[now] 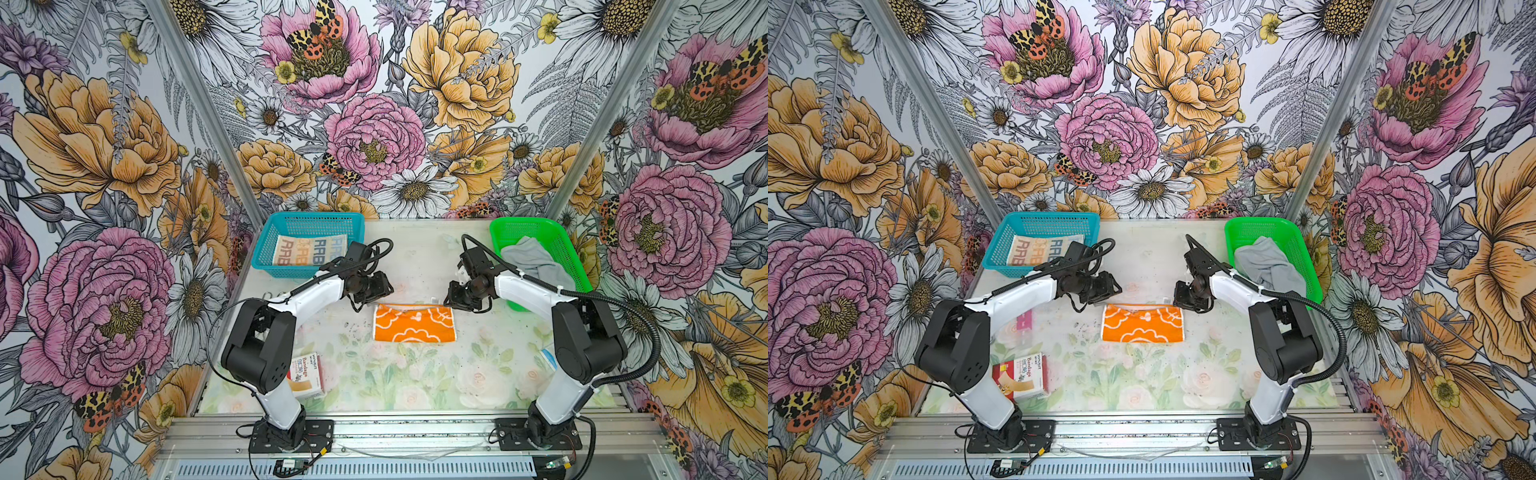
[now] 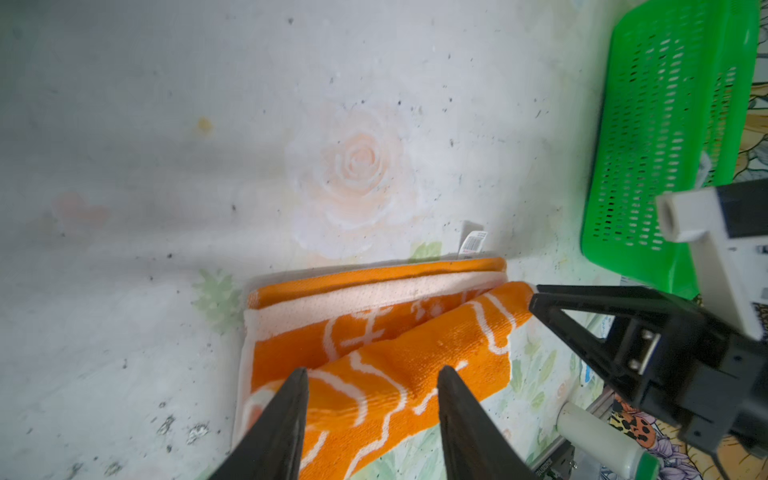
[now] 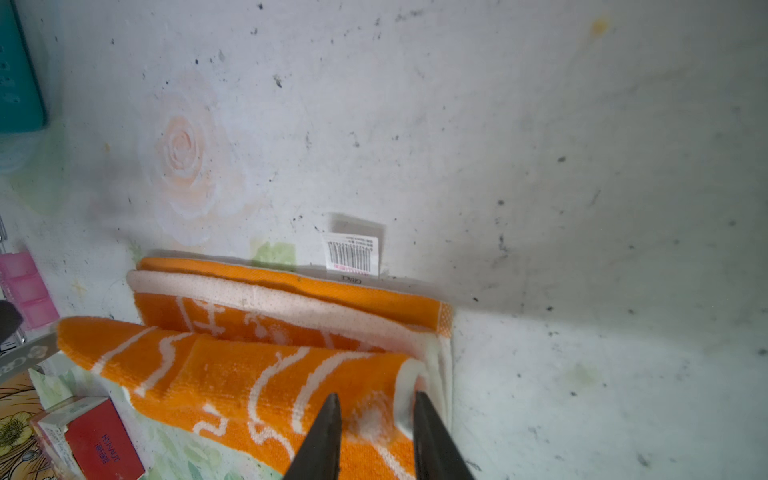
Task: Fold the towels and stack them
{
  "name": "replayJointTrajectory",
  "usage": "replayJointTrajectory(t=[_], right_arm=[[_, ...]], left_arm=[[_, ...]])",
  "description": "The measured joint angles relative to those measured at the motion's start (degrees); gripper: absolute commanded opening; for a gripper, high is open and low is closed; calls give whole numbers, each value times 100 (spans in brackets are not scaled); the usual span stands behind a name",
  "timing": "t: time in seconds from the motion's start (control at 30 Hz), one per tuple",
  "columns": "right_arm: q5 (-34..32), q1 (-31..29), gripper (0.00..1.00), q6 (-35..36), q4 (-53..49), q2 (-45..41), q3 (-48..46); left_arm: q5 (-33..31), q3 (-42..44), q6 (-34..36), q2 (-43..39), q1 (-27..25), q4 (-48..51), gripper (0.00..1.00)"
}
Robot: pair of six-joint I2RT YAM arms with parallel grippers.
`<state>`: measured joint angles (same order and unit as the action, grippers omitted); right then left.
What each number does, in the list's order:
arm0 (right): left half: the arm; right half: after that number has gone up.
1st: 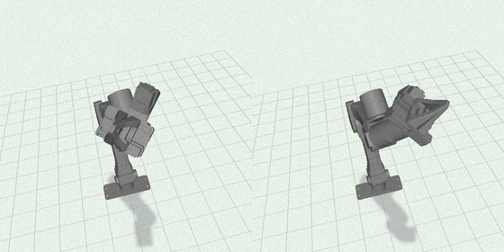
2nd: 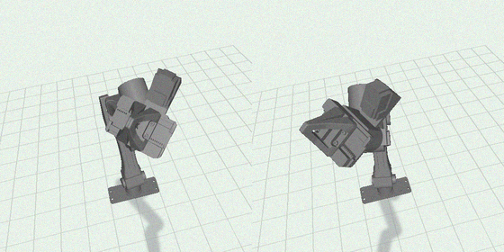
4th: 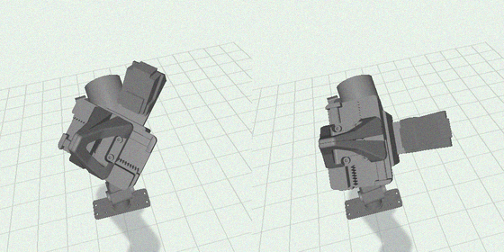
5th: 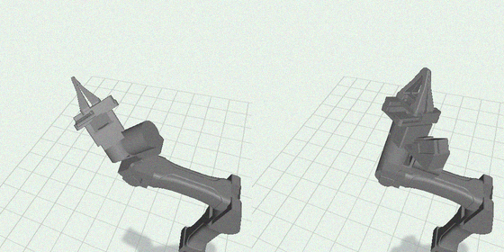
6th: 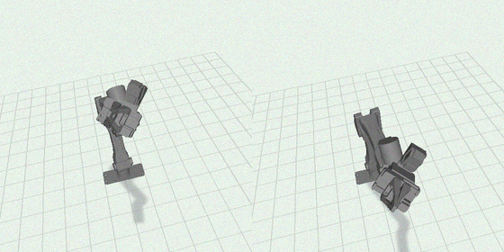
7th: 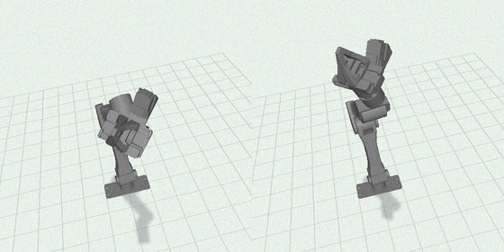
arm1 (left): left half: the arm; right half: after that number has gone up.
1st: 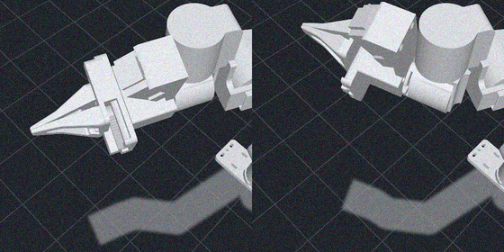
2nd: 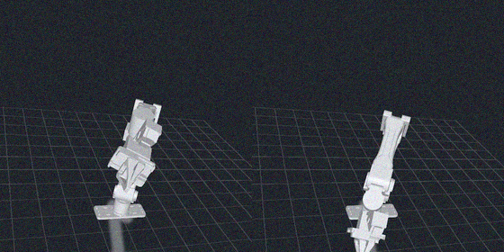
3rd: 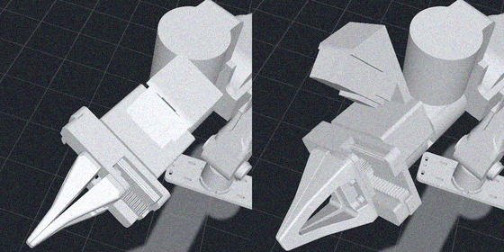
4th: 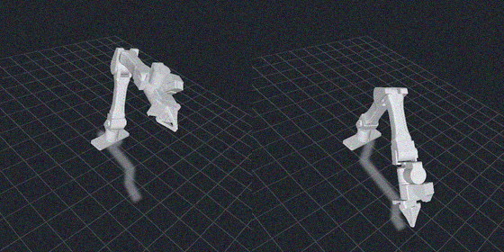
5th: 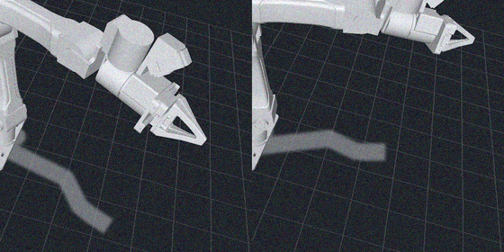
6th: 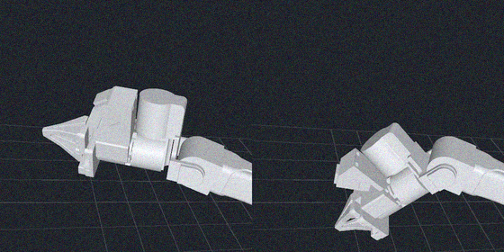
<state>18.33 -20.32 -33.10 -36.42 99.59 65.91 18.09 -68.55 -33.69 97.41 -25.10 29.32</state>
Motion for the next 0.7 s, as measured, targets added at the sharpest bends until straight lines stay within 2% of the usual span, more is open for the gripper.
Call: replayJointTrajectory(t=[0.17, 0.27, 0.43, 0.6, 0.7], right_arm=[[-72, 0, 33, 28, -2, -308, -131], [-170, -26, 34, 68, -2, -671, -291], [-256, -282, 35, 63, 13, -1078, -382], [-192, -669, 35, 63, 164, -693, -280], [-221, -737, 35, 72, 260, -286, -105]], left_arm=[[-437, 0, 249, -66, 55, -87, 54], [-673, 297, 365, -334, 13, -79, 49], [-743, 966, 328, -964, -295, -35, 49], [-798, 1749, 149, -1434, -446, 48, 50], [-837, 1941, 59, -1488, -422, 48, 55]])
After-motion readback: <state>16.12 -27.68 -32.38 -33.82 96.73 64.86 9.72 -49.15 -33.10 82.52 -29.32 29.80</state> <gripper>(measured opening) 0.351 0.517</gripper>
